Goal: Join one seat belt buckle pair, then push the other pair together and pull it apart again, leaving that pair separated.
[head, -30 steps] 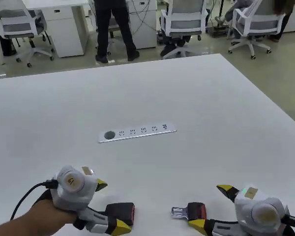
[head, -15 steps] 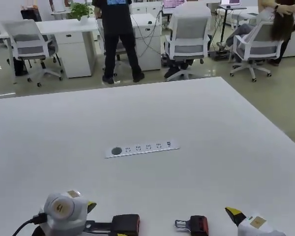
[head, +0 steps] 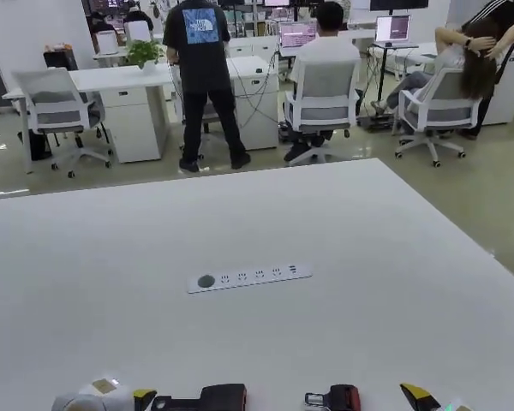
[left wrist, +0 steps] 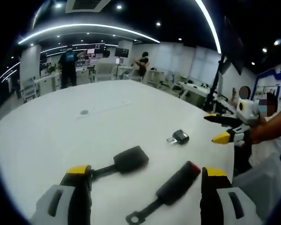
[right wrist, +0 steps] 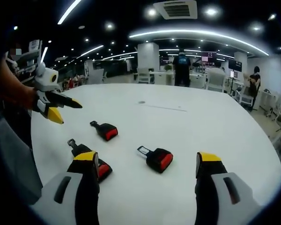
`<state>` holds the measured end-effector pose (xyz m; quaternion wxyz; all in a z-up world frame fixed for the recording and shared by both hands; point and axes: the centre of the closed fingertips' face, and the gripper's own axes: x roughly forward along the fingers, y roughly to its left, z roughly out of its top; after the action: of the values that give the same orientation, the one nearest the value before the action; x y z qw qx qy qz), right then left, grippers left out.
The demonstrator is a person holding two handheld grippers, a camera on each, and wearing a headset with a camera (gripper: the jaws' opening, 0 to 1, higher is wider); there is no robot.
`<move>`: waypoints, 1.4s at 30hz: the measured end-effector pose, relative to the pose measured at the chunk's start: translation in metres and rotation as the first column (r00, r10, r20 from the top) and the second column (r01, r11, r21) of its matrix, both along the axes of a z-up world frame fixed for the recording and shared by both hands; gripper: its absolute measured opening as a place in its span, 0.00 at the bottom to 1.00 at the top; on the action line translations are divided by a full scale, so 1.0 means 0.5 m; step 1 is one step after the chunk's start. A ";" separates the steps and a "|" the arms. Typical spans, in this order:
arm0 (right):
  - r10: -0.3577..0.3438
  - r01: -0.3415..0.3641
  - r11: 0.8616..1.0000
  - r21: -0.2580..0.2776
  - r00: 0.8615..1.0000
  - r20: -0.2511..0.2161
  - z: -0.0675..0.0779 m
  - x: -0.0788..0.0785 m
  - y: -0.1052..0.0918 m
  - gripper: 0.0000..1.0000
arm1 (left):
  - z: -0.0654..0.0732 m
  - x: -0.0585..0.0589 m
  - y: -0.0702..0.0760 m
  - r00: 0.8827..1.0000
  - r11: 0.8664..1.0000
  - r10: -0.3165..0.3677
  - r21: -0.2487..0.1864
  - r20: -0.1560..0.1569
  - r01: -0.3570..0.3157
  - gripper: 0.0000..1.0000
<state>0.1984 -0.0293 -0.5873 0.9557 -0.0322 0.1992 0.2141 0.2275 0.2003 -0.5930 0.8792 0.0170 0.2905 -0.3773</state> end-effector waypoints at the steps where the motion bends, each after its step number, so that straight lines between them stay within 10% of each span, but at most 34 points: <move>1: -0.001 0.001 1.000 0.005 1.000 0.005 0.000 0.000 -0.003 0.86 | 0.007 -0.006 -0.001 1.000 1.000 0.005 -0.010 0.006 -0.005 1.00; 27: 0.033 -0.033 0.999 -0.004 0.999 0.042 0.021 -0.130 0.002 0.88 | 0.067 -0.140 0.106 0.994 0.995 0.085 -0.054 0.074 -0.081 1.00; 42: 0.018 -0.018 1.000 0.001 0.999 0.048 0.014 -0.142 0.010 0.88 | 0.061 -0.184 0.164 0.989 0.991 0.129 -0.052 0.076 -0.126 1.00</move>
<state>0.1275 -0.0245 -0.5804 0.9583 -0.0388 0.1756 0.2220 0.1355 0.2821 -0.5623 0.9126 -0.0073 0.2468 -0.3260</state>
